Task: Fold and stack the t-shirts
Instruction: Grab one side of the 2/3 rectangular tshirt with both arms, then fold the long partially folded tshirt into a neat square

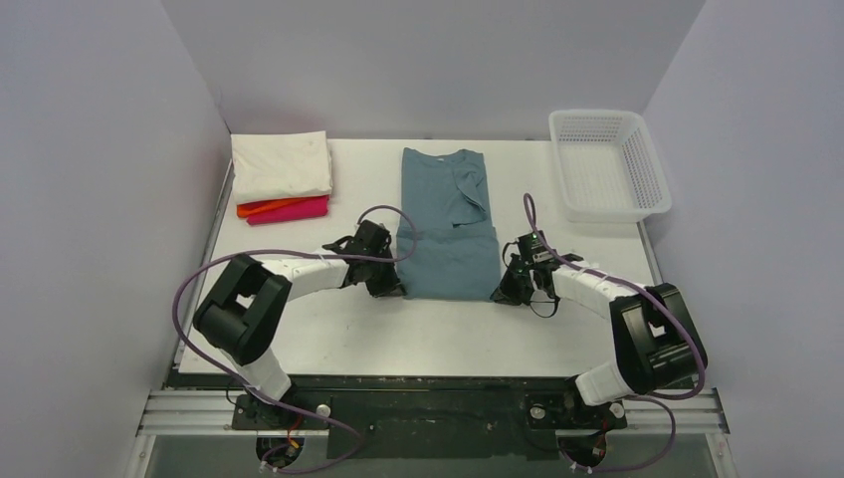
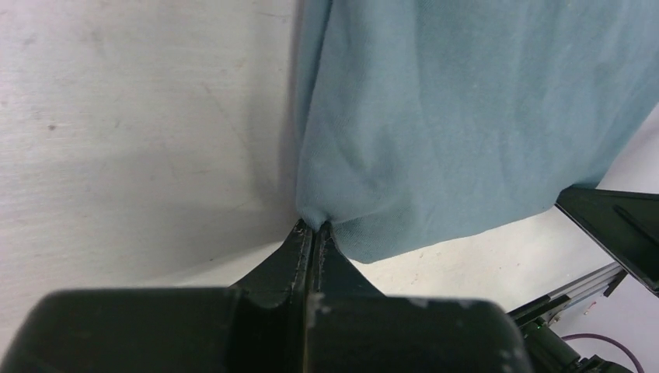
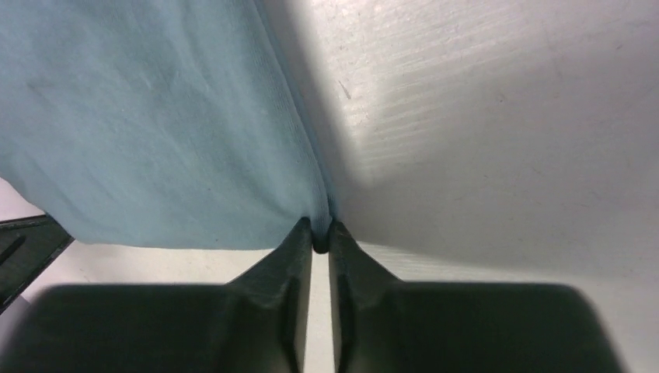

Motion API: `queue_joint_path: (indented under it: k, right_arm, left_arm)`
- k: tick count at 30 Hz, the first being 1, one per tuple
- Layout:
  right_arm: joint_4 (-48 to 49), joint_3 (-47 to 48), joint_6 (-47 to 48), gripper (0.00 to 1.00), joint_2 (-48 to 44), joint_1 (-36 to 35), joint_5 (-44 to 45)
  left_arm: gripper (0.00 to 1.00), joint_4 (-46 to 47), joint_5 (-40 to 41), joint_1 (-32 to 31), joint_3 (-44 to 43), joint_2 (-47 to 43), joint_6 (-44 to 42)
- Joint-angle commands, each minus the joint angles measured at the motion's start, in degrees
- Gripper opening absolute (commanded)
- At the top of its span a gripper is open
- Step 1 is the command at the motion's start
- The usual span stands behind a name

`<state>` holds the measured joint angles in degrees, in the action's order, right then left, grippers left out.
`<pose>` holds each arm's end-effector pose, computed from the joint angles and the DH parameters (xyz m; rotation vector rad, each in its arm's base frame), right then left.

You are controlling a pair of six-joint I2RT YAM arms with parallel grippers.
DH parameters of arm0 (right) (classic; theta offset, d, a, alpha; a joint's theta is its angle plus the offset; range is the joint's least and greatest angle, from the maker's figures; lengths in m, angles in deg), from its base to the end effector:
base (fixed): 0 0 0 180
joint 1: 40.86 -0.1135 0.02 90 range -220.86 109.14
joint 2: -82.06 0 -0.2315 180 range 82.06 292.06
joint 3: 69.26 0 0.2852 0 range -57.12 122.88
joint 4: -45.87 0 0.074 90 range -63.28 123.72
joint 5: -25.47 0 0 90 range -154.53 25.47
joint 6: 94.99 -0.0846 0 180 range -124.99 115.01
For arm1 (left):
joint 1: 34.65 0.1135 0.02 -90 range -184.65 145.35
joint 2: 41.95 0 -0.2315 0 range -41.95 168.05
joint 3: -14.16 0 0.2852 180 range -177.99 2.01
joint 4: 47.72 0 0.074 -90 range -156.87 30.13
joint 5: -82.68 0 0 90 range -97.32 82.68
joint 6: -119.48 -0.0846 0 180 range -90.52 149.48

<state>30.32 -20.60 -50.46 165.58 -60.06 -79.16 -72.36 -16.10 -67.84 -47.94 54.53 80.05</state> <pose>0.3020 0.1278 0.0604 0.4705 2.5410 0.7770 0.2964 -0.2093 0.0473 -0.3592 2.7392 -0.6689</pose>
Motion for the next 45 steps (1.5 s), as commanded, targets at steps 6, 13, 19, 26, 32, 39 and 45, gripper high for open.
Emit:
queue_joint_path:
  k: [6, 13, 19, 26, 32, 39, 45]
  right_arm:
    - [-10.74, 0.62, 4.90, 0.00, -5.77, -2.18, -1.58]
    - [-26.62, -5.09, 2.68, 0.00, -24.79, -6.06, -7.12]
    - [-38.86, -2.38, 0.33, 0.00, -39.84, -7.65, -17.94]
    - [-44.21, 5.12, 0.29, 0.00, -44.74, -8.14, -24.50]
    - [-44.15, 11.89, 5.56, 0.00, -39.58, -7.33, -18.85]
    - [-40.55, 17.27, 10.31, 0.00, -32.19, 1.72, -17.37]
    - [-33.17, 18.74, 8.94, 0.00, -26.16, 4.75, -21.13]
  left_arm:
    - [0.00, -3.37, 4.20, -3.65, 3.25, -5.60, -2.12]
    - [0.00, -11.65, 5.62, -9.88, 12.31, -25.16, 1.92]
    - [0.00, -26.55, 8.25, -18.29, 10.95, -44.93, 6.35]
    - [0.00, -30.17, 7.45, -19.33, 8.04, -57.95, 9.37]
    - [0.00, -28.53, 15.24, -18.86, 2.25, -55.97, 5.16]
    - [0.00, -23.23, 17.58, -12.61, -3.55, -47.45, -0.58]
    - [0.00, -11.76, 3.77, 2.12, -2.89, -39.89, -2.76]
